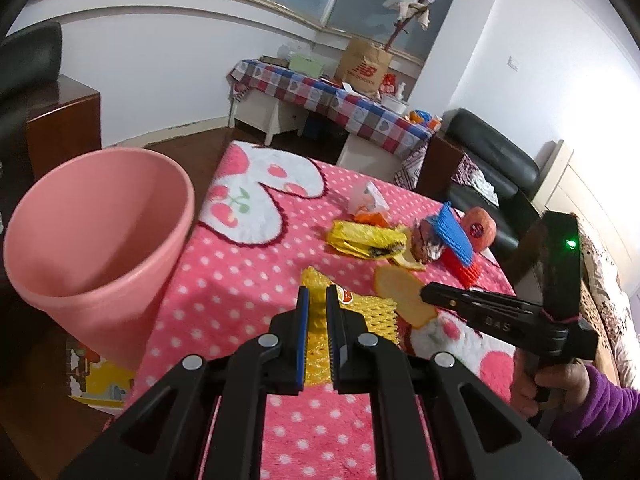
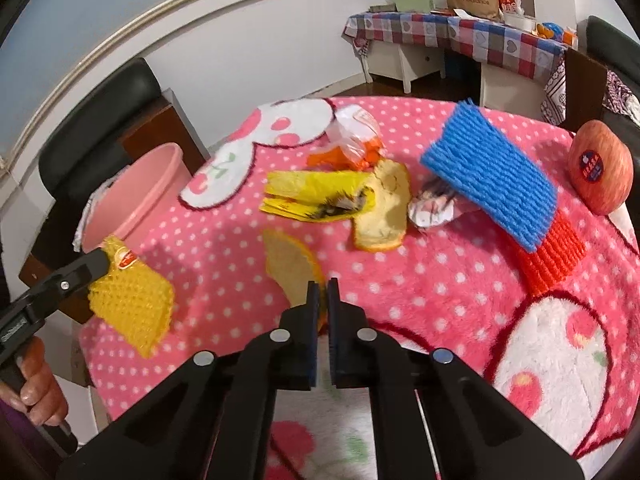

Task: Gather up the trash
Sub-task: 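Carry the yellow net with the left gripper while the right carries the peel to the bucket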

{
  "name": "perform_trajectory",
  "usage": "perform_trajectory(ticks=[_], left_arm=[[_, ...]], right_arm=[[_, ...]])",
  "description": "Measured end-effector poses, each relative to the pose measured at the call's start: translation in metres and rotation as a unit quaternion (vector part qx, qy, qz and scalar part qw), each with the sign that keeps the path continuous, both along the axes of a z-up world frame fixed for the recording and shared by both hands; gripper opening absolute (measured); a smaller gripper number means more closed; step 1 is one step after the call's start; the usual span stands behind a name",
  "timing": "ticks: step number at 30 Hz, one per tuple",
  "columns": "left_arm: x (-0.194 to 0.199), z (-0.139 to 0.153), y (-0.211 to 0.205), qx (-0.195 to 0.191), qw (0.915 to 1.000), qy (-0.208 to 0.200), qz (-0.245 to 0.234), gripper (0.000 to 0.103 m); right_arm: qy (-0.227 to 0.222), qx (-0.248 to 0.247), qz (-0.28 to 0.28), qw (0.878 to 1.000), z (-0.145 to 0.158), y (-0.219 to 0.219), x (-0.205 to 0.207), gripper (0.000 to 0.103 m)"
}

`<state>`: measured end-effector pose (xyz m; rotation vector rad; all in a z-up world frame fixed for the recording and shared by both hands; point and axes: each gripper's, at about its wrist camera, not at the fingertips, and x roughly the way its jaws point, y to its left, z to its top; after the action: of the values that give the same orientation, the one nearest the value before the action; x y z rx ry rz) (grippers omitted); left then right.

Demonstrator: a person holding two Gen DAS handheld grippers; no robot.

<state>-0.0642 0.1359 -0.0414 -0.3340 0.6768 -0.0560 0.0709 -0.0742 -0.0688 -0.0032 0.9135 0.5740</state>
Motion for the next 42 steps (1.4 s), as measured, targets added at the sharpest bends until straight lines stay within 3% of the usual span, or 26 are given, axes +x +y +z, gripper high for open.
perform_trajectory(ticks=[10, 24, 35, 42], left_arm=[[-0.015, 0.018, 0.036, 0.014, 0.9972, -0.025, 0.069, 0.007], [-0.041, 0.025, 0.115, 0.014, 0.9758, -0.027, 0.217, 0.007], [-0.040, 0.015, 0.136, 0.064, 0.9587, -0.003, 0.277, 0.008], [-0.031, 0.006, 0.141, 0.074, 0.9550, 0.018, 0.287, 0.008]], right_arm=[[-0.031, 0.035, 0.046, 0.998, 0.035, 0.035, 0.001, 0.005], [-0.052, 0.056, 0.158, 0.985, 0.067, 0.144, 0.005, 0.005], [-0.036, 0.052, 0.212, 0.975, 0.051, 0.214, 0.004, 0.005], [-0.020, 0.048, 0.214, 0.976, 0.036, 0.225, 0.010, 0.005]])
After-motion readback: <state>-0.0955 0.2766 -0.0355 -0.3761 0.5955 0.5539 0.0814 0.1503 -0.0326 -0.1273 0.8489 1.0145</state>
